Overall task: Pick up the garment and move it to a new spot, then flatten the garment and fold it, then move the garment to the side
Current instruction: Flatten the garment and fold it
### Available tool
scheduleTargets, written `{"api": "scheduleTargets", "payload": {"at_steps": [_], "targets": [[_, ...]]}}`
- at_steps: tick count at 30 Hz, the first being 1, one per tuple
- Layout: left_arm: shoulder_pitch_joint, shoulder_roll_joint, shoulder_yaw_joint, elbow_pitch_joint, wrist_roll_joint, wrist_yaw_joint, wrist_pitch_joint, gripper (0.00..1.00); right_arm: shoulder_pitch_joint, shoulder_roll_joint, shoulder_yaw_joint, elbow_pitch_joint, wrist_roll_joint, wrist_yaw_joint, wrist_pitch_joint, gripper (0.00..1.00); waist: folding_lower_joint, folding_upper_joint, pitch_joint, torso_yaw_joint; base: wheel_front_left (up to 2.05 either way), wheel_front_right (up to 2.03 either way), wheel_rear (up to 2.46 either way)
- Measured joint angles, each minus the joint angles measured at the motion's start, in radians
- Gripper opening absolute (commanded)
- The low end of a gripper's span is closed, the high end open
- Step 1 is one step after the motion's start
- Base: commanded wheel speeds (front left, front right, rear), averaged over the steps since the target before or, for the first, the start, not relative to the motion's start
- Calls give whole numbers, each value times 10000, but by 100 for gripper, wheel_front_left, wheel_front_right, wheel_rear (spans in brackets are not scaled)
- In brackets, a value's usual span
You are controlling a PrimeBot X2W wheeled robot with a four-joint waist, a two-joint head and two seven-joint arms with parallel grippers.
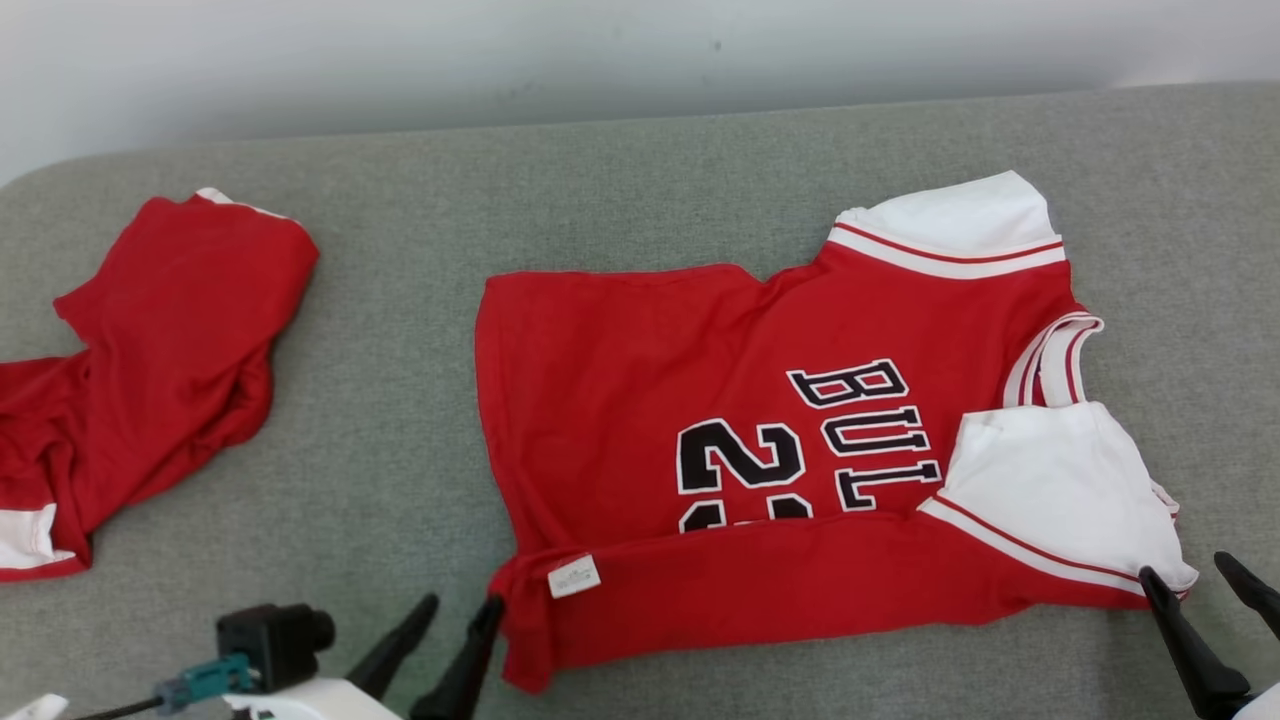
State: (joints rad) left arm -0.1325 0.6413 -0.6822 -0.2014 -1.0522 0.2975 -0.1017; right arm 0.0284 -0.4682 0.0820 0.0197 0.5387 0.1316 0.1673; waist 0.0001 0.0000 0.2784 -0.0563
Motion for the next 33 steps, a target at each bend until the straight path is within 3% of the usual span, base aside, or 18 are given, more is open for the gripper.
{"api": "scheduleTargets", "payload": {"at_steps": [7, 14, 22, 33], "targets": [[71, 96, -537, 205, 393, 46, 405, 100, -187, 0, 25, 449, -385, 0, 167, 100, 0, 0, 150, 78, 0, 0, 0], [71, 272, -249, 221, 301, 111, 290, 100, -276, 10, 65, 755, -401, 2, 207, 100, 0, 0, 17, 171, 0, 0, 0], [301, 500, -474, -554, 301, 161, 522, 100, -274, 38, 121, 907, -387, 2, 249, 100, -1, 0, -189, 178, 0, 0, 0], [-121, 194, -1162, -487, 796, 291, 1122, 100, -501, 67, 221, 966, -368, 2, 163, 100, -1, 0, 221, 117, 0, 0, 0]]}}
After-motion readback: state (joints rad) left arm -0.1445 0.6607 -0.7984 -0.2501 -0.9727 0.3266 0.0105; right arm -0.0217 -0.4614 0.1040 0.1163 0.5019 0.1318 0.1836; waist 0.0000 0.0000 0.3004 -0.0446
